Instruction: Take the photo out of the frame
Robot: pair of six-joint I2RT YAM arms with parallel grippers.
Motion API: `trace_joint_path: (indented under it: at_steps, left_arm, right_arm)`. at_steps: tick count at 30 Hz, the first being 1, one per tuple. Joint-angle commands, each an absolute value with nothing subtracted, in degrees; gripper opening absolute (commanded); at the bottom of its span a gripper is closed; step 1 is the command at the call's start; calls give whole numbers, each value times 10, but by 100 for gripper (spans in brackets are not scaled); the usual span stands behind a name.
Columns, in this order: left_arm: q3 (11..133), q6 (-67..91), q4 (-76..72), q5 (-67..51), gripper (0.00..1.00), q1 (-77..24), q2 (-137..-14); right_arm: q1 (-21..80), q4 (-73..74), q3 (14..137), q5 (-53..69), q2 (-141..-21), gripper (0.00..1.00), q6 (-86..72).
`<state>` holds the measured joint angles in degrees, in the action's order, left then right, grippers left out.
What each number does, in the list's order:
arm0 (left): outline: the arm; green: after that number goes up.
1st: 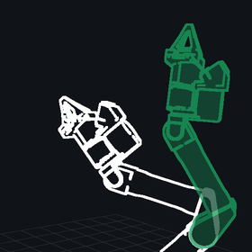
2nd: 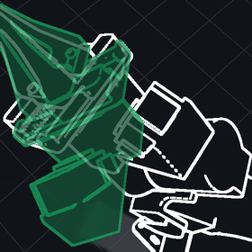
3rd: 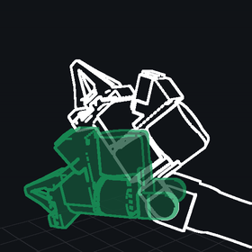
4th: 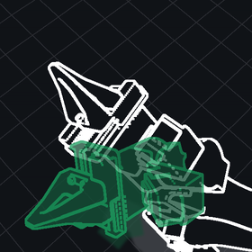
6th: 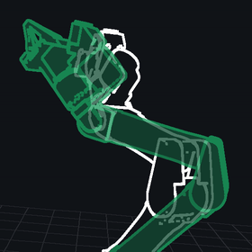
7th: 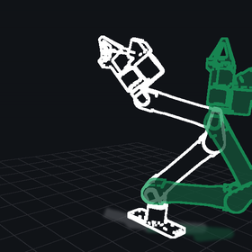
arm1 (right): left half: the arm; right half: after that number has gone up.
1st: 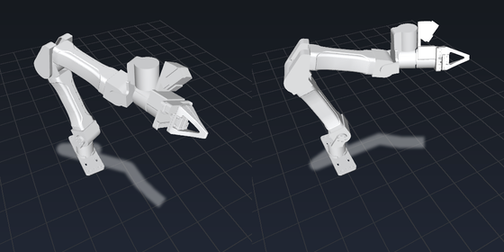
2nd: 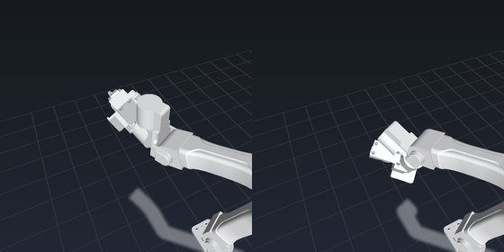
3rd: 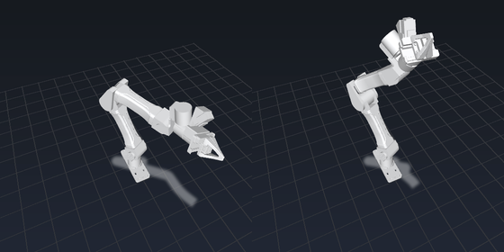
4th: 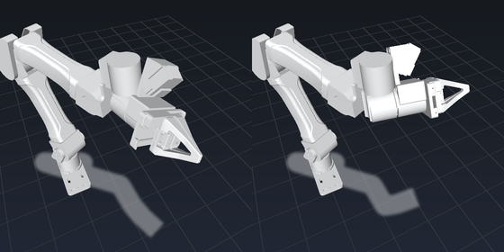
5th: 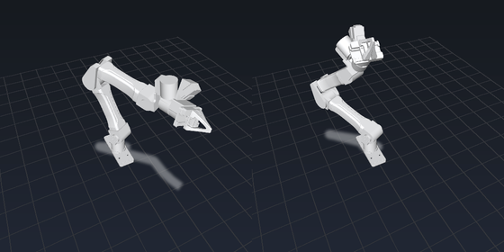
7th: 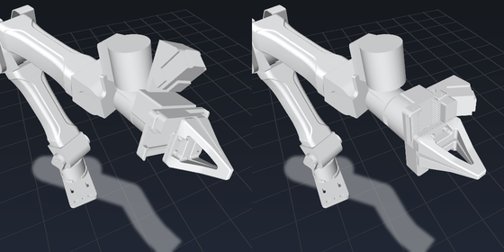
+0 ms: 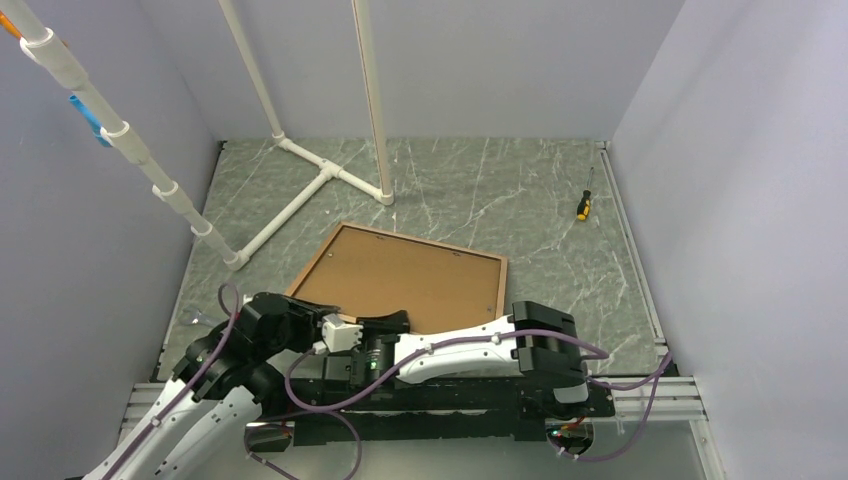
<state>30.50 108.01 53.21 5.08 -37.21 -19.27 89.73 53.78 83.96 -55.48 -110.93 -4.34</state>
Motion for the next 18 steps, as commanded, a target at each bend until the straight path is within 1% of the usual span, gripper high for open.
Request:
trace_joint_path:
  at_steps: [1,3,4,7,10,13,15,18]
  left_arm:
    - [352,1053,583,86,61,-374,-174]
    - [375,1020,590,110,71,-374,-163]
    - [390,998,594,125,74,-374,-159]
    - [444,913,610,180,75,-374,-149]
    - [506,841,631,227,79,-374,-139]
    - [539,769,632,262,80,-374,-119]
    - [560,763,660,285,79,-374,-112]
    - [584,759,706,313,78,-374,-111]
  right_arm:
    - [885,541,883,-521,-1096,0,-51]
    - [884,543,892,-506,-1088,0,-42]
    - [883,542,897,-496,-1082,0,-34]
    - [876,547,916,-463,-1066,0,-21]
    - [867,541,925,-416,-1044,0,-6]
    - [852,540,935,-383,-1024,0,21]
    - [839,546,946,-375,-1013,0,29]
    - [817,558,966,-329,-997,0,41]
